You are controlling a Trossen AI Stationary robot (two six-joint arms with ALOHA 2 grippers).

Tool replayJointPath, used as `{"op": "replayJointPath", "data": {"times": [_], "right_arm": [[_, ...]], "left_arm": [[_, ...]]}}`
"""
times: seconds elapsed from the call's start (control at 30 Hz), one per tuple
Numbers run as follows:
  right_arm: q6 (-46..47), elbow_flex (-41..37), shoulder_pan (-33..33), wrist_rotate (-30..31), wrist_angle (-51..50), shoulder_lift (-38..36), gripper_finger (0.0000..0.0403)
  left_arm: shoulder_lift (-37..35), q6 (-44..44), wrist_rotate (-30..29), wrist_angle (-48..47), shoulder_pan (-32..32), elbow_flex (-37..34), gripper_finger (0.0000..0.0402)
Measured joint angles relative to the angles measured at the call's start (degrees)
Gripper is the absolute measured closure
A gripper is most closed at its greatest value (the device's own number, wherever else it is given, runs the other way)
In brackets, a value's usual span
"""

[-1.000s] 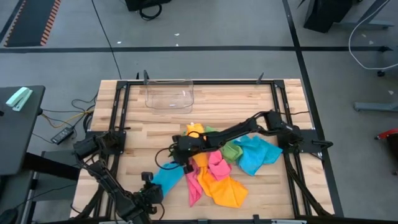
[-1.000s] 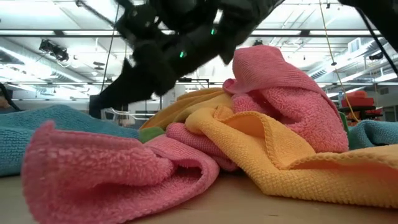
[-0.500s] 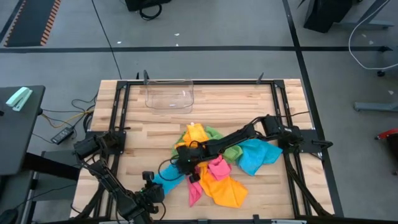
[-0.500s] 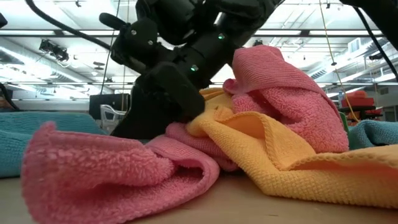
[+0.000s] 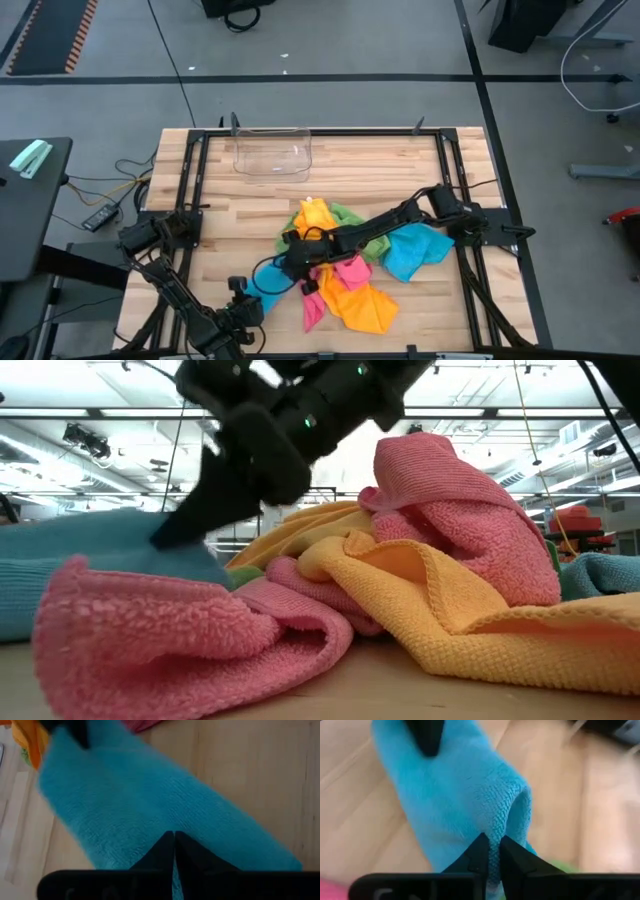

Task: Fold microfiber towels
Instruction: Fold the left blue microfiber towel

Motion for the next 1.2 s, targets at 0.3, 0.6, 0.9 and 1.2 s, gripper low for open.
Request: {"op": "replayJointPath", "data": {"times": [0.3, 0.6, 0.9, 1.2], "right_arm": [[0.46, 0.01, 0.45, -8.39, -4.27, 0.12, 0.0298], [-10.35, 0.02, -0.47, -0.07, -11.12, -5.10, 0.0200], [-33.46, -0.75, -2.93, 0.20, -1.95, -1.09, 0.0194], [-38.50, -0.72, 0.27, -4.70, 3.88, 0.23, 0.0194]], "left_arm": [[0.00, -0.30, 0.87, 0.15, -0.26, 0.00, 0.0387], [0.01, -0.24, 5.64, -0.11, -1.24, 0.00, 0.0378], [0.02, 1.25, 5.64, 0.22, -1.25, 0.02, 0.0389], [0.21, 0.88, 4.93, 0.13, -1.25, 0.00, 0.0380]]}}
